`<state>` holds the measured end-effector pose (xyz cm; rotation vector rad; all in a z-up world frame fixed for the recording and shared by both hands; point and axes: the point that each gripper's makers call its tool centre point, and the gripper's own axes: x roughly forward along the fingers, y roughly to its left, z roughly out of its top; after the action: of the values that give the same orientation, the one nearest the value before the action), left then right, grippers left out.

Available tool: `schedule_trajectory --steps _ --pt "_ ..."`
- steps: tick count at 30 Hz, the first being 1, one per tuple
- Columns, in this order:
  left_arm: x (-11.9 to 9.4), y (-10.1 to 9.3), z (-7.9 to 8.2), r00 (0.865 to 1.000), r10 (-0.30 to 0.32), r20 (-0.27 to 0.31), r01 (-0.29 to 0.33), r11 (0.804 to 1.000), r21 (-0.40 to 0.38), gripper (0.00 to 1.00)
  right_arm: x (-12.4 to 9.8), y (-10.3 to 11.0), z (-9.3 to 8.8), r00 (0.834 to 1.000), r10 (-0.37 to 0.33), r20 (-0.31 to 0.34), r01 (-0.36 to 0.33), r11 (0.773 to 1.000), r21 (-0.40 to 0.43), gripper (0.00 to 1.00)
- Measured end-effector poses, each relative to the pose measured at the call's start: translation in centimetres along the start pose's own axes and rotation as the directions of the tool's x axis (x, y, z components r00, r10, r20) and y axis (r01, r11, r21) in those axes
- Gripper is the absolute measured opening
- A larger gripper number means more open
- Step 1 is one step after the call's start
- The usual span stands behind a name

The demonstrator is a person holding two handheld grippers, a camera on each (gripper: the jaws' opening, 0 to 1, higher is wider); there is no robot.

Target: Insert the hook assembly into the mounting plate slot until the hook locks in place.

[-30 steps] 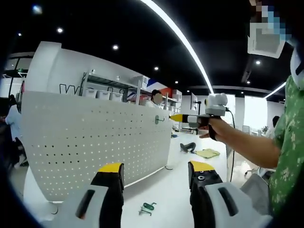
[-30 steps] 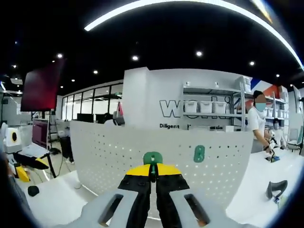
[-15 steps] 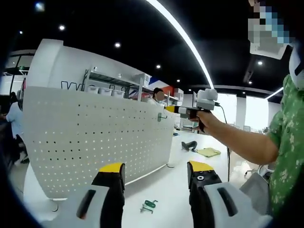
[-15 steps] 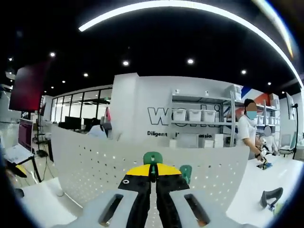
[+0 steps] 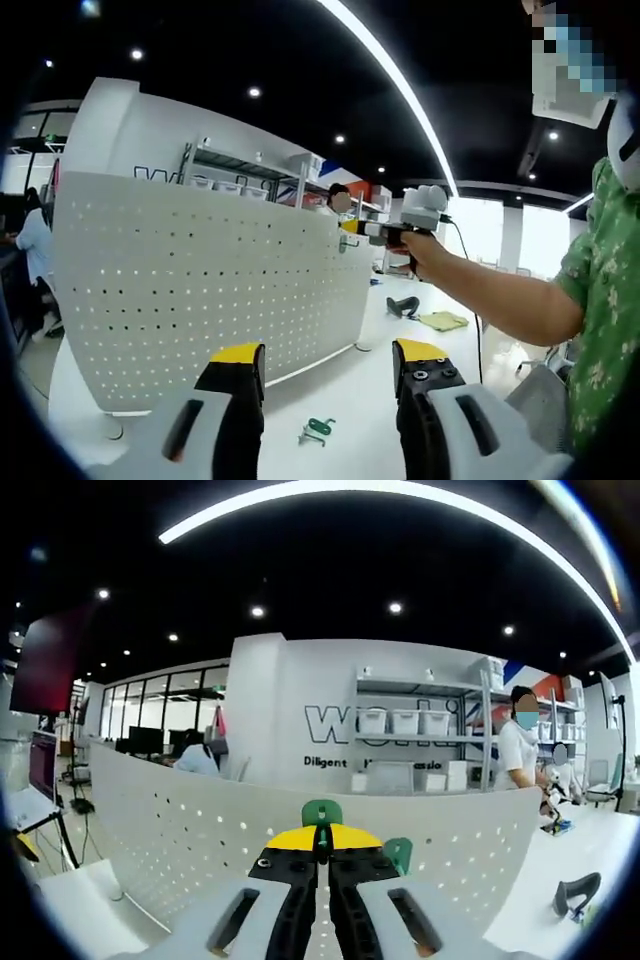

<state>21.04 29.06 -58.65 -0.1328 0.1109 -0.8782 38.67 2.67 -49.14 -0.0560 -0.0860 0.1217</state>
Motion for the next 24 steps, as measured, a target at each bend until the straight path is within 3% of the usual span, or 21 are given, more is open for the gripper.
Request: schedule_trajectory --steps 24 --pt "0.2 0.3 -0.7 1.0 -0.002 -0.018 0.002 1.0 -0.011 0.51 1.6 -1.0 -0.6 1.0 -0.014 -0.005 0.014 1.0 0.021 0.01"
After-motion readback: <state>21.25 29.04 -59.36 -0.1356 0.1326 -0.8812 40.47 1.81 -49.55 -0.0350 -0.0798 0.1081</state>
